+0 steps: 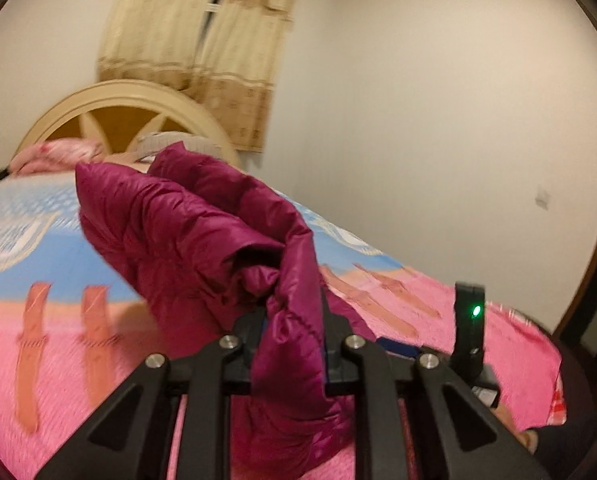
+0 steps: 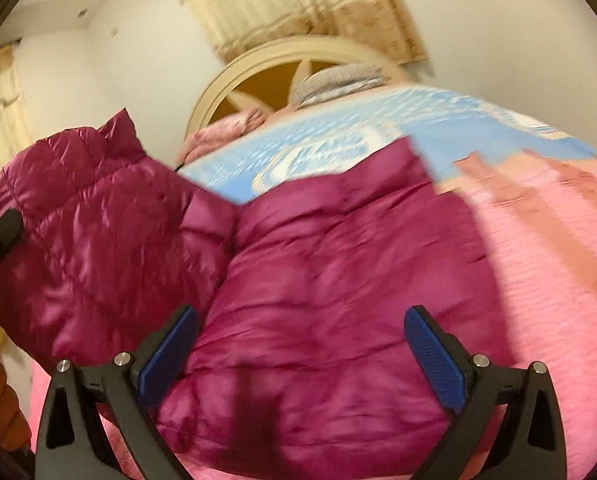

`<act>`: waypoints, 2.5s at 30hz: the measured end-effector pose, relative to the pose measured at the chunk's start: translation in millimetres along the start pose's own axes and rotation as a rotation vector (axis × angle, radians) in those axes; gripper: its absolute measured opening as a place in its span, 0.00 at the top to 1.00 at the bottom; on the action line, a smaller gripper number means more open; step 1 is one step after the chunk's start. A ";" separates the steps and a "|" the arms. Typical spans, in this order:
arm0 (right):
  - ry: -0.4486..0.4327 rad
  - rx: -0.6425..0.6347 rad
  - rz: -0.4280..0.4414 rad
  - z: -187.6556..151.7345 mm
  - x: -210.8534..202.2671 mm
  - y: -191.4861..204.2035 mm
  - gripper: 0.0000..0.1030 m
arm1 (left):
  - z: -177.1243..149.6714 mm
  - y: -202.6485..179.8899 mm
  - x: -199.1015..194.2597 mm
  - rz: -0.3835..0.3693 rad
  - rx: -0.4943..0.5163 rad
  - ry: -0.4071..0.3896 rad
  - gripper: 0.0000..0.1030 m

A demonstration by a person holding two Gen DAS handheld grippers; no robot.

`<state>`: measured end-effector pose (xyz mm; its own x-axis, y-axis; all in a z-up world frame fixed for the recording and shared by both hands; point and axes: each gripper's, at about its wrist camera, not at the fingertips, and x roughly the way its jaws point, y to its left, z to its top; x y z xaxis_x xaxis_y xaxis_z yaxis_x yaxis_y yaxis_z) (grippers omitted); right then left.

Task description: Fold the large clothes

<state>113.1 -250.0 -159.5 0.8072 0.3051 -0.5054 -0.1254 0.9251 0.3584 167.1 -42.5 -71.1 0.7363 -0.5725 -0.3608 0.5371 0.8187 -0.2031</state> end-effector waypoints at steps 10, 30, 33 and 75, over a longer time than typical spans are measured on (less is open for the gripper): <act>-0.063 0.115 -0.116 11.8 -38.5 -74.0 0.01 | -8.5 -52.8 74.0 -0.105 0.131 0.123 0.82; -0.056 -0.113 -0.043 100.8 -47.0 -67.4 0.01 | -66.4 -106.0 105.3 -0.162 0.436 0.243 0.28; 0.033 -0.218 0.026 121.3 -17.1 -36.6 0.01 | -72.0 -113.9 100.2 -0.132 0.490 0.237 0.28; 0.071 0.130 -0.329 75.7 61.3 -51.6 0.01 | 37.7 18.6 83.6 0.344 0.083 0.130 0.00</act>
<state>212.7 -296.2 -149.5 0.7493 0.0152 -0.6621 0.2125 0.9414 0.2620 254.2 -76.8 -70.7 0.8237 -0.2499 -0.5091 0.3028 0.9528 0.0223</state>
